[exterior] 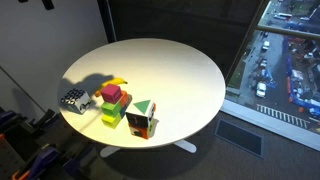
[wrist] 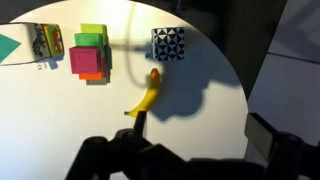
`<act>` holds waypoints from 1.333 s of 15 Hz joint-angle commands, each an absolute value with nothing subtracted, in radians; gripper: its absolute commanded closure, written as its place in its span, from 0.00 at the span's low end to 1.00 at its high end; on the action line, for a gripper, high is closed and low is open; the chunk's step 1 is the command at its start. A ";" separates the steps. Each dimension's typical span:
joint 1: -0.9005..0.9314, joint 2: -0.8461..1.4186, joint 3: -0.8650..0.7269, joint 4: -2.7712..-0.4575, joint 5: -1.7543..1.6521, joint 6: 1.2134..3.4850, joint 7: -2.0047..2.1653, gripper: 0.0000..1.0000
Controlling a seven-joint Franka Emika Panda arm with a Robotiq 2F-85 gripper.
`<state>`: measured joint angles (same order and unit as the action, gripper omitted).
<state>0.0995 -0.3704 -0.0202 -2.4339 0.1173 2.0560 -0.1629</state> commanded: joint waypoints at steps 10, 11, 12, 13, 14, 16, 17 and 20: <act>0.090 -0.372 -0.011 -2.431 0.121 2.054 -0.165 0.00; 0.090 -0.372 -0.011 -2.431 0.121 2.054 -0.165 0.00; 0.090 -0.372 -0.011 -2.431 0.121 2.054 -0.165 0.00; 0.090 -0.372 -0.011 -2.431 0.121 2.054 -0.165 0.00; 0.090 -0.372 -0.011 -2.431 0.121 2.054 -0.165 0.00; 0.088 -0.357 -0.003 -2.420 0.107 2.068 -0.153 0.00; 0.087 -0.347 0.000 -2.410 0.102 2.072 -0.149 0.00; 0.078 -0.316 0.010 -2.382 0.079 2.098 -0.132 0.00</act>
<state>0.0963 -0.3555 -0.0077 -2.4268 0.1105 2.0797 -0.1582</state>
